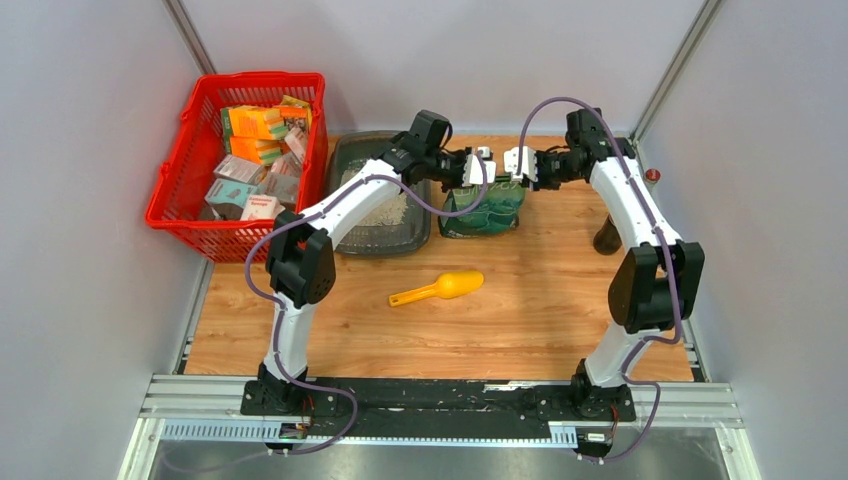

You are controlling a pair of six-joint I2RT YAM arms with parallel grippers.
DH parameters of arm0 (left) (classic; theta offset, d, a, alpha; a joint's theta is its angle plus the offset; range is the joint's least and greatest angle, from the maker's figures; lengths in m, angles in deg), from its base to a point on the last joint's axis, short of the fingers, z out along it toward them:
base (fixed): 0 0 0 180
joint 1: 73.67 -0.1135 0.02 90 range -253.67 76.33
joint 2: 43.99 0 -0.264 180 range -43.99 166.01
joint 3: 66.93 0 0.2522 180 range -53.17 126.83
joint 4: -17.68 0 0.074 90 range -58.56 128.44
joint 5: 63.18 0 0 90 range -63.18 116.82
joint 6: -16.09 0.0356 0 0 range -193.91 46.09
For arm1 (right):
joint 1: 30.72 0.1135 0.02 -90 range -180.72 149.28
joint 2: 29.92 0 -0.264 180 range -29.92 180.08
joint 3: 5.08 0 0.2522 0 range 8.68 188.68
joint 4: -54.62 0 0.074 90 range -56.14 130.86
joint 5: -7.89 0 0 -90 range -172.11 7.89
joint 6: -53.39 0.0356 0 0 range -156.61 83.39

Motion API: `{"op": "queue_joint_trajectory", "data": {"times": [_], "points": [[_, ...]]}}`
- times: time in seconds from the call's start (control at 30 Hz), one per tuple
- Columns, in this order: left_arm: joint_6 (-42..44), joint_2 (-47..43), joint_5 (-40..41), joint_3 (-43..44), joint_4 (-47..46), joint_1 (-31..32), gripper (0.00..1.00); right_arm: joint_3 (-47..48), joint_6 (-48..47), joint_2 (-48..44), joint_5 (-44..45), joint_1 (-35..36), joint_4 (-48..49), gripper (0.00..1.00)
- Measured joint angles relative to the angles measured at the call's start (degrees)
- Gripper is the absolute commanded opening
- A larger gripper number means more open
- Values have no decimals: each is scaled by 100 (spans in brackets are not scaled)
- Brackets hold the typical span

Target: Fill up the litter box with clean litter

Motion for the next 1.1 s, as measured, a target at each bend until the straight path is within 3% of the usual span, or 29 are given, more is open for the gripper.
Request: {"op": "queue_joint_trajectory", "data": {"times": [0.07, 0.27, 0.47, 0.7, 0.9, 1.1], "points": [[-2, 0, 31, 0, -24, 0, 0, -39, 72, -42, 24, 7, 101, 0], [-254, -11, 48, -44, -153, 4, 9, -278, 328, -365, 133, 4, 254, 0], [-645, -50, 109, -170, -608, 28, 23, -780, 772, -1440, 107, -90, 256, 0], [-1196, -496, 186, -496, -1410, 42, 56, -1550, 1572, -2804, -92, -256, -350, 0], [-2194, -1274, 579, -1152, -2109, 37, 61, -2065, 2371, -2291, -457, -529, -1687, 2], [-3136, -2225, 1019, -1982, -2490, 35, 61, -2544, 2662, -1674, -841, -800, -2094, 7]]}}
